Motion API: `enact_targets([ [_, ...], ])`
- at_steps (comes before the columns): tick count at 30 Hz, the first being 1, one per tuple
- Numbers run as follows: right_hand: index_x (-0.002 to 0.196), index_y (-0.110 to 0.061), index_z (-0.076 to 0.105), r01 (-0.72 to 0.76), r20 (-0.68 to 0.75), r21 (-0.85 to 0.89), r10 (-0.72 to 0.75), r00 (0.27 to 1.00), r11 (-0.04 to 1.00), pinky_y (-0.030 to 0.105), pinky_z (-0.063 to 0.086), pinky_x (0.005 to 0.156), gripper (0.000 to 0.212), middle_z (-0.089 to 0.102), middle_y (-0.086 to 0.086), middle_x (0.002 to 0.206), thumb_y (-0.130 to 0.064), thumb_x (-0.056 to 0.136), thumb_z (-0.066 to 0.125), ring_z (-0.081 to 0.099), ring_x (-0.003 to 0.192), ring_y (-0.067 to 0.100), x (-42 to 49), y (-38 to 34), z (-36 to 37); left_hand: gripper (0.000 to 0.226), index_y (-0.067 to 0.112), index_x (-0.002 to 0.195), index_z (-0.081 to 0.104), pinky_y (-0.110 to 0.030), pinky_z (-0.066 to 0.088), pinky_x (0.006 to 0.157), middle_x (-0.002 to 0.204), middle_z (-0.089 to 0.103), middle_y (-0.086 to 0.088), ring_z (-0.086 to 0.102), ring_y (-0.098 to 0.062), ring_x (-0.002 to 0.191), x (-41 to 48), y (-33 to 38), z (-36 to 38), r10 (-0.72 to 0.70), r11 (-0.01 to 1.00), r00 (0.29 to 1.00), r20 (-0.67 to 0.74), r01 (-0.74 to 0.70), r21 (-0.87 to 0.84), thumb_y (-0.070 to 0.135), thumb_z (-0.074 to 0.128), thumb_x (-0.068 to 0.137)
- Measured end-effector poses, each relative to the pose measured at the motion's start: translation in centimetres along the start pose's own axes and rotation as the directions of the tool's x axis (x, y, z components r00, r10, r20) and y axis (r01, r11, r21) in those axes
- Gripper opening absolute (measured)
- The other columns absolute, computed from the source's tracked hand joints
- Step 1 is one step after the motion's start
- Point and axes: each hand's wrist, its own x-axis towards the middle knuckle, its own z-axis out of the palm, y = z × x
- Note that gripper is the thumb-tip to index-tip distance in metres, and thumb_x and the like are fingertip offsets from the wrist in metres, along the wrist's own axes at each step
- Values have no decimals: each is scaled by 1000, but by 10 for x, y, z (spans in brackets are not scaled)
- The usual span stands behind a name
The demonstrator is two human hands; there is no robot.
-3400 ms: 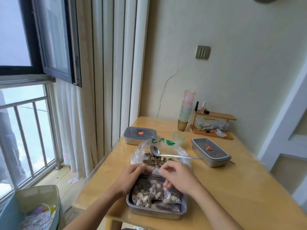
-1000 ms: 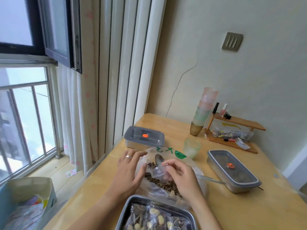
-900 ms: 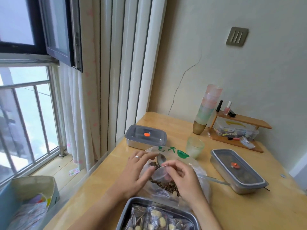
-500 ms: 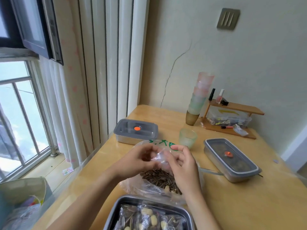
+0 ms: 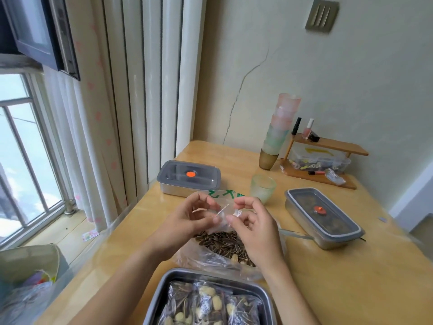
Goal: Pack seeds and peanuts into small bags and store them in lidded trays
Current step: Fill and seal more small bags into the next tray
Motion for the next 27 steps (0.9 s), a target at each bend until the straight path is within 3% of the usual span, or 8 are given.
enact_targets([
  [3,112,-32,65,11,27,19,-11,1000,1000,35,57,74,33,69,-11,106,-10,91,77,69,78,14,0,-1,-5,36,3,123,61,-31,56,91,127,65,-19,64,-24,101,1,-1,-3,-54,996,999,0,54,-72,1,74,89],
  [6,116,-26,65,-6,85,96,-2,996,995,32,58,86,33,72,-9,107,-4,93,74,72,89,17,0,-4,-7,27,12,127,69,-27,50,85,111,72,-9,59,-17,92,0,-3,-2,-144,986,989,29,146,-78,16,61,102],
  [9,118,-22,65,6,136,122,-23,990,993,34,59,89,32,72,-2,106,-1,94,71,74,92,21,0,-5,-6,29,20,128,70,-31,44,90,118,72,-16,60,-22,100,-2,-3,2,-178,981,979,99,169,93,21,49,109],
  [12,118,-24,66,15,144,108,-30,989,994,40,60,90,33,72,-5,109,-1,95,70,74,95,22,0,-5,-6,24,8,121,68,-14,46,82,108,70,-8,63,-10,94,-6,0,8,-160,973,978,133,133,190,22,54,106],
  [15,116,-27,66,61,99,7,-61,993,998,33,60,84,35,71,-10,112,-1,93,71,74,92,18,0,-5,-8,17,-6,107,59,-25,53,81,94,66,-11,64,-21,88,-3,-3,3,-86,990,992,97,74,119,9,64,100],
  [18,112,-28,67,118,-8,-202,-122,992,972,18,55,75,33,68,-15,111,-2,91,73,71,89,10,1,-1,-10,9,0,101,61,-24,52,71,85,67,-8,64,-13,75,1,-2,-5,-91,994,996,2,91,59,5,67,97],
  [23,108,-27,67,145,-93,-319,-183,979,937,18,55,72,30,65,-15,106,-2,91,71,66,87,6,2,3,-9,20,-13,105,61,-23,55,73,90,68,-13,69,-15,81,0,-5,-1,-149,988,987,56,147,47,1,69,94],
  [27,111,-24,67,107,-146,-336,-164,976,936,17,55,77,30,62,-15,108,-4,90,74,65,91,5,2,5,-9,18,-16,106,64,-25,58,73,95,72,-26,74,-22,82,2,-7,-1,-162,987,987,-6,162,-16,-2,66,95],
])
